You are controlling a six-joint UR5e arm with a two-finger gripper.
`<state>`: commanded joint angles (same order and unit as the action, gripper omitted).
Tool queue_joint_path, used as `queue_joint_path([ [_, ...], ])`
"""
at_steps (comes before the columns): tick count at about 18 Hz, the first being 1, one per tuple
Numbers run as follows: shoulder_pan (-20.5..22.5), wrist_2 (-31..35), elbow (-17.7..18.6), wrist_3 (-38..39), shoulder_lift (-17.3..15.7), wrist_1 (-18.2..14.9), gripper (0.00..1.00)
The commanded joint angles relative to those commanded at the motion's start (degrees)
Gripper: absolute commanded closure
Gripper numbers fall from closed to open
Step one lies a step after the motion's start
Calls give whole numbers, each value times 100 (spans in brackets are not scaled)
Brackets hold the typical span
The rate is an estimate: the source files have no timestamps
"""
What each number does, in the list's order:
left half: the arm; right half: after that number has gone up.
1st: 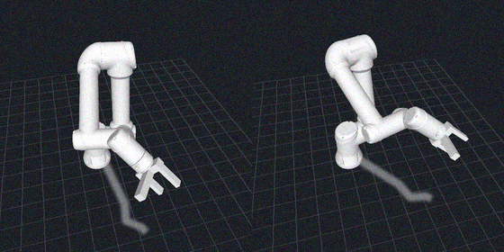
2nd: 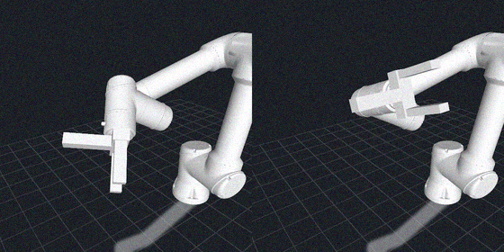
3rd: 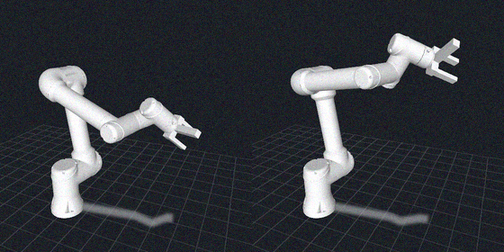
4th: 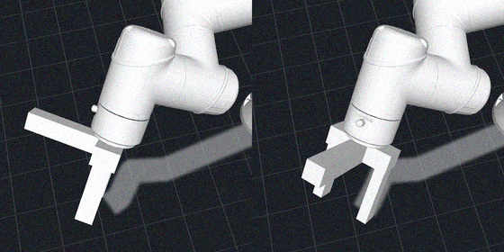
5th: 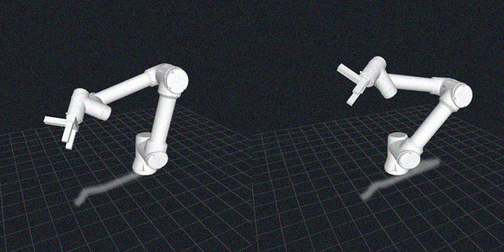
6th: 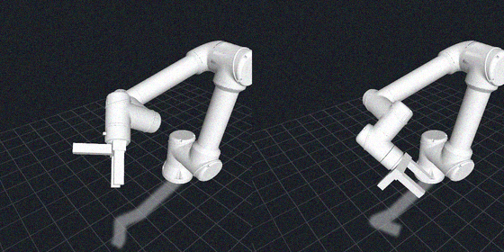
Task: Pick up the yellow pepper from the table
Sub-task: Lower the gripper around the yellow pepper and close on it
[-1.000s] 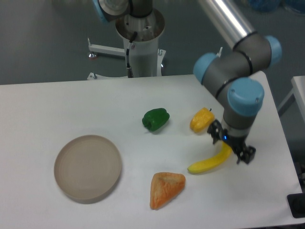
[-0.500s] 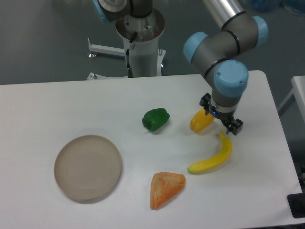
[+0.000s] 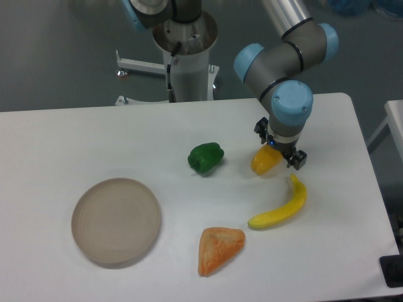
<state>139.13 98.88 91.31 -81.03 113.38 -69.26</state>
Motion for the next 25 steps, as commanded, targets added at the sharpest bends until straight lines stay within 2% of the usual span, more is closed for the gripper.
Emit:
queue_joint_path([
  [16,-62,-62,167,52,18,9,1],
  [17,-62,-62,185,52,18,9,4],
  [20,-62,-79,167,26,9,26,38],
  [22,-53,-97,159,8,9,26,46],
  [25,-53,-123,97,17,18,18,53],
])
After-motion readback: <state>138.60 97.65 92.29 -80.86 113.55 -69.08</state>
